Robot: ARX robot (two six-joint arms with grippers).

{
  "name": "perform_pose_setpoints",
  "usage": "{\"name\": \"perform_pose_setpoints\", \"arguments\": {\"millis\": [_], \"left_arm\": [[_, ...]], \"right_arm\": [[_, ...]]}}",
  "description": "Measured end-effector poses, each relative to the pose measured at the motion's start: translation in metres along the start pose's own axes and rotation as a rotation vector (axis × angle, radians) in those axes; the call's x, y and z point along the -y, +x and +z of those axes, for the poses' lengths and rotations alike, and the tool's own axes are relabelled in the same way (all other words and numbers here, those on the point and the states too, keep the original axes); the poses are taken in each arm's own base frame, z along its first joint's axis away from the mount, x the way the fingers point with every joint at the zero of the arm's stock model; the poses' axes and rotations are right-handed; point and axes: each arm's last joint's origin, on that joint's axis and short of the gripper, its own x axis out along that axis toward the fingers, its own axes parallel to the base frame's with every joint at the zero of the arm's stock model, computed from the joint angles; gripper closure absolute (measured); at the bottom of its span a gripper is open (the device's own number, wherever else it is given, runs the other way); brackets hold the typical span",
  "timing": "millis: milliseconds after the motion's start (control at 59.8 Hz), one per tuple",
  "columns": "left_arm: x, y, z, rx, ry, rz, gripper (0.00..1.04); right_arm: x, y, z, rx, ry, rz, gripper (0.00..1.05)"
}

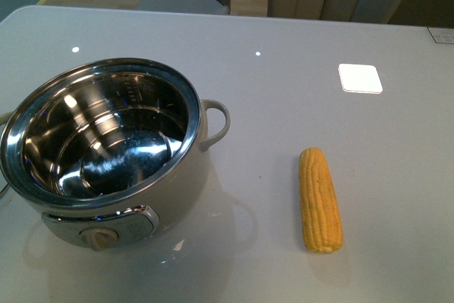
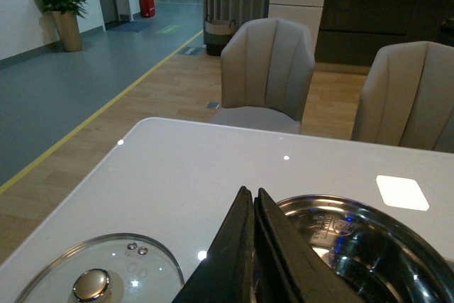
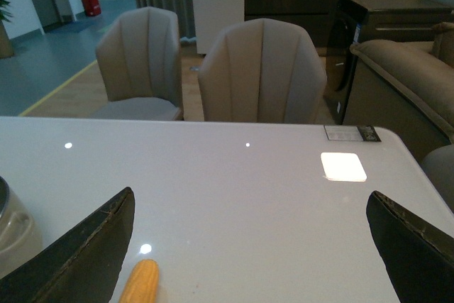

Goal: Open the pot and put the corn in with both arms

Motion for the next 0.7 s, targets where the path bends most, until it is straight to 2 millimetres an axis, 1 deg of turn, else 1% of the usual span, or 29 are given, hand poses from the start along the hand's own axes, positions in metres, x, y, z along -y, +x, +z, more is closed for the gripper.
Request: {"name": "perform_pose_setpoints", "arguments": {"millis": [67, 335, 703], "left_arm": [[0.003, -0.003, 0.001, 0.007, 0.001, -0.025, 1.01], [0.003, -0.013, 0.003, 0.013, 0.000, -0.020, 1.01], [0.003, -0.022, 0.003, 0.014, 0.000, -0.019, 1.01]], "right_arm": [[0.000, 0.000, 0.000, 0.000, 0.000, 0.001, 0.09], [0.000, 0.000, 0.000, 0.000, 0.000, 0.001, 0.09], [0.000, 0.000, 0.000, 0.000, 0.000, 0.001, 0.09]]}}
